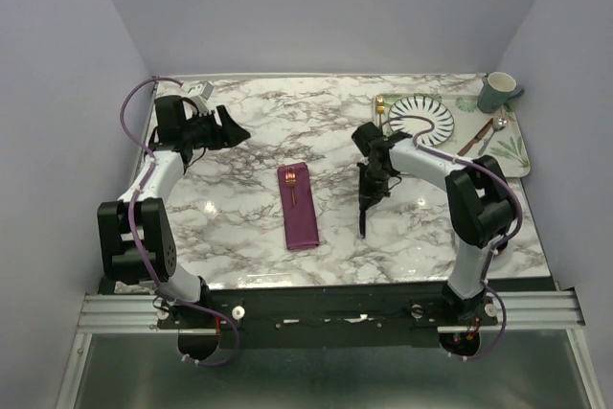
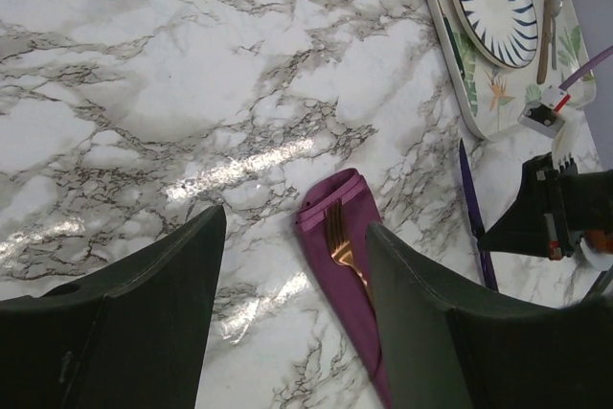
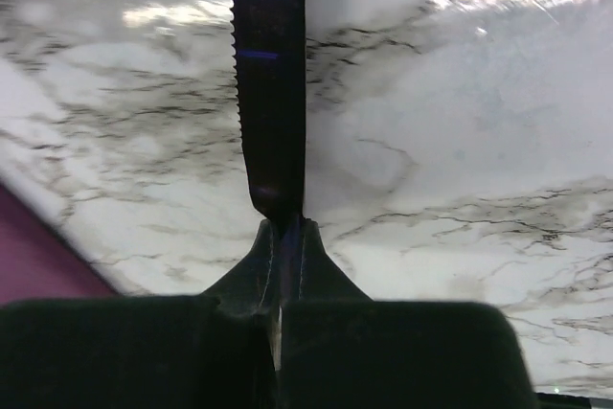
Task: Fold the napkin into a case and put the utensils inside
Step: Pick up the knife from the center of the board, then insert the knife into the folded napkin.
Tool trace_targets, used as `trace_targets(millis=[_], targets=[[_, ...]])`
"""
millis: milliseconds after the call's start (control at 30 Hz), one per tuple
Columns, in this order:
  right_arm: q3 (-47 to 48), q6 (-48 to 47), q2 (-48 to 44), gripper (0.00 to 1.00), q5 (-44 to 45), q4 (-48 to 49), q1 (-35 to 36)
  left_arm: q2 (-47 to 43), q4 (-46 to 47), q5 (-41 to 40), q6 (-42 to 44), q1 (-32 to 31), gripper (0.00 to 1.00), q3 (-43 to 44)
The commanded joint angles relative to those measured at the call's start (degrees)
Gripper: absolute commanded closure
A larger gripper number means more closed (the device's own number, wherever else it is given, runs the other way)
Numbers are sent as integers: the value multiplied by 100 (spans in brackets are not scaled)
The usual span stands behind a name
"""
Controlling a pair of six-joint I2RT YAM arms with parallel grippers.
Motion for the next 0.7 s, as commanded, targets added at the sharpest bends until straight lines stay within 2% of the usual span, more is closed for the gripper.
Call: trace_targets(millis=[0, 200, 467, 667], targets=[[1029, -240, -107, 99, -62, -65, 415, -119, 186, -124, -23, 35, 29, -222], [2444, -723, 165, 99, 263, -91, 856, -242, 458, -256, -120, 35, 28, -503], [4869, -1040, 1701, 99, 720, -381, 1102, -330, 635, -352, -217, 43, 28, -653], [5786, -1058, 2450, 99, 949, -566, 1137, -409, 670, -431, -147, 43, 28, -732]])
